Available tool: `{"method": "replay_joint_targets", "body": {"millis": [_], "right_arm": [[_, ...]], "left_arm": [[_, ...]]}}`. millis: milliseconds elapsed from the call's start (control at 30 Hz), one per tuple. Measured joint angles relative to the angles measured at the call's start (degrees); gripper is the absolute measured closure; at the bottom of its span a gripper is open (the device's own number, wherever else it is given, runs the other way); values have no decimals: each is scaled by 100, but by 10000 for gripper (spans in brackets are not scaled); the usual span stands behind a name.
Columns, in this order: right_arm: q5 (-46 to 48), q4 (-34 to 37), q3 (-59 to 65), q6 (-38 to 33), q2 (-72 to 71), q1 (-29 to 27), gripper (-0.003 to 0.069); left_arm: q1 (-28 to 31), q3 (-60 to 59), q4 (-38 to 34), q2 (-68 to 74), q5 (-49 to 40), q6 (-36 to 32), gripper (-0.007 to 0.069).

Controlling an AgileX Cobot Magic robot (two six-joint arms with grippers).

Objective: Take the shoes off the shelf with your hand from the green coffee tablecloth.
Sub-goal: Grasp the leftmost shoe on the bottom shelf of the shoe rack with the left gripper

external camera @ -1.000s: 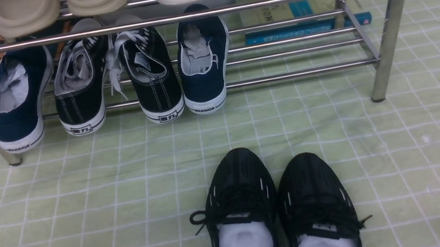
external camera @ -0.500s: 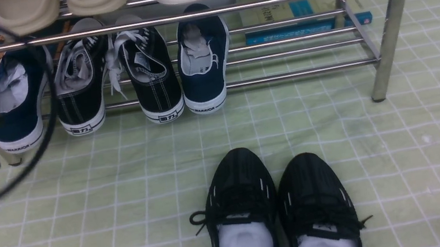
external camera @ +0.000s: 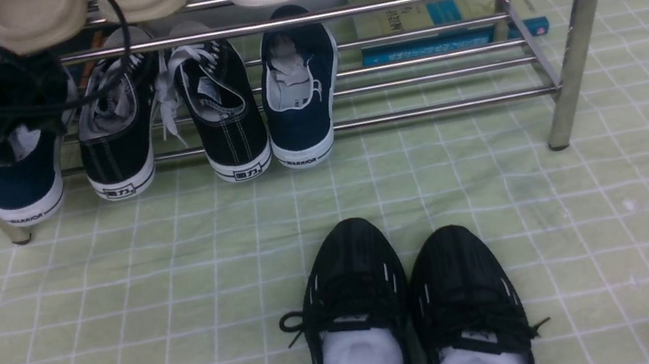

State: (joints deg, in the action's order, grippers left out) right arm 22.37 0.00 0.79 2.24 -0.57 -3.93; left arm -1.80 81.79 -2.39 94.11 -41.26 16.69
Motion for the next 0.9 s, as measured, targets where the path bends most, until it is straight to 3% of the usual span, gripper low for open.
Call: {"method": "replay_joint_targets", "body": {"millis": [167,667,833,900], "right_arm": [[0,0,0,0,0,0,422],[0,0,0,0,0,0,422],[0,0,0,0,0,0,422],[0,0,0,0,0,0,422]], "left_arm": [[-177,88,174,397,628,-84,164],[-190,93,384,1152,1438,-22,174],[-190,140,350,1370,1547,-3,298],[-195,146,358,1404,1562,-3,419]]}}
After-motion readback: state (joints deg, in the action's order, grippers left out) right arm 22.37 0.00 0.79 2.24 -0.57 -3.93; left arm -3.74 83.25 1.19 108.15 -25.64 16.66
